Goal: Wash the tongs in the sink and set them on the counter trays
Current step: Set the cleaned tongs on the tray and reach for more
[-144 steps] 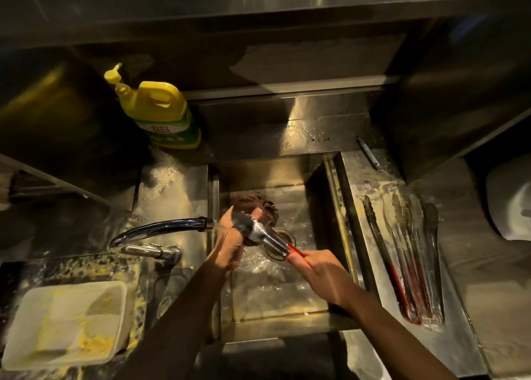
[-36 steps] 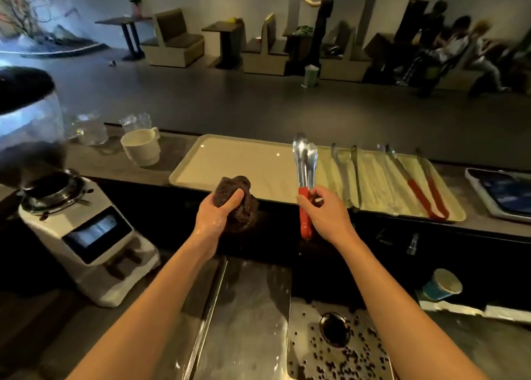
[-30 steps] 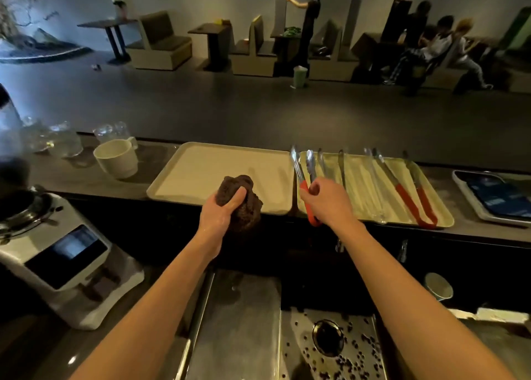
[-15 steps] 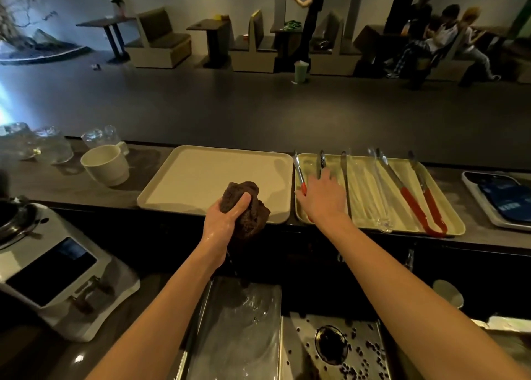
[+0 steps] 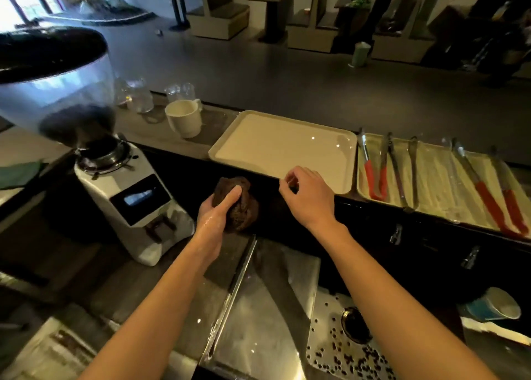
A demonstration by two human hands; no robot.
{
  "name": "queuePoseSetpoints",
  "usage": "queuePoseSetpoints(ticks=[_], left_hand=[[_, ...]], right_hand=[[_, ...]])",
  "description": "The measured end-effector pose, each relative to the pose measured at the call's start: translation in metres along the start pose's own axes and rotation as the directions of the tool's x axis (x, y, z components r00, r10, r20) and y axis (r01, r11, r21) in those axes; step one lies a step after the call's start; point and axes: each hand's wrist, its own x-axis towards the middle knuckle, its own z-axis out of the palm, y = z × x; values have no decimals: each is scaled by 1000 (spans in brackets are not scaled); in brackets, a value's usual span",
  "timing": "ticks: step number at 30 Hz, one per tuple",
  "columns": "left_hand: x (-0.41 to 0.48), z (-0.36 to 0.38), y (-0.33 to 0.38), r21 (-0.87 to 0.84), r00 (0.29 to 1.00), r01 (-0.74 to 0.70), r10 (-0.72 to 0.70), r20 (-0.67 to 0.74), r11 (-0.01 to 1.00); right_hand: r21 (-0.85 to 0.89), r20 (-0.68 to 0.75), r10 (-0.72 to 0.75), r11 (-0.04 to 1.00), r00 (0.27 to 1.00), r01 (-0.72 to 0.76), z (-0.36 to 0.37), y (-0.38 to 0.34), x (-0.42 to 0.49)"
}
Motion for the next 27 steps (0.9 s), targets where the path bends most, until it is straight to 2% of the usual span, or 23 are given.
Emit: queuePoseSetpoints(ticks=[8, 15, 23, 27], left_hand=[[-39, -110, 5, -37, 996, -6, 2, -85, 999], [-81, -242, -12, -80, 971, 27, -46, -236, 996], [-130, -356, -32, -204, 915, 34, -112, -388, 978], [-156, -404, -55, -249, 889, 39, -148, -434, 968]], right_hand=[[103, 126, -28, 995, 992, 15, 53, -88, -53], [179, 306, -104, 983, 946, 50, 118, -183, -123], [188, 541, -157, 980, 826, 63, 188, -255, -191], [166, 622, -202, 978, 756, 125, 223, -275, -219]])
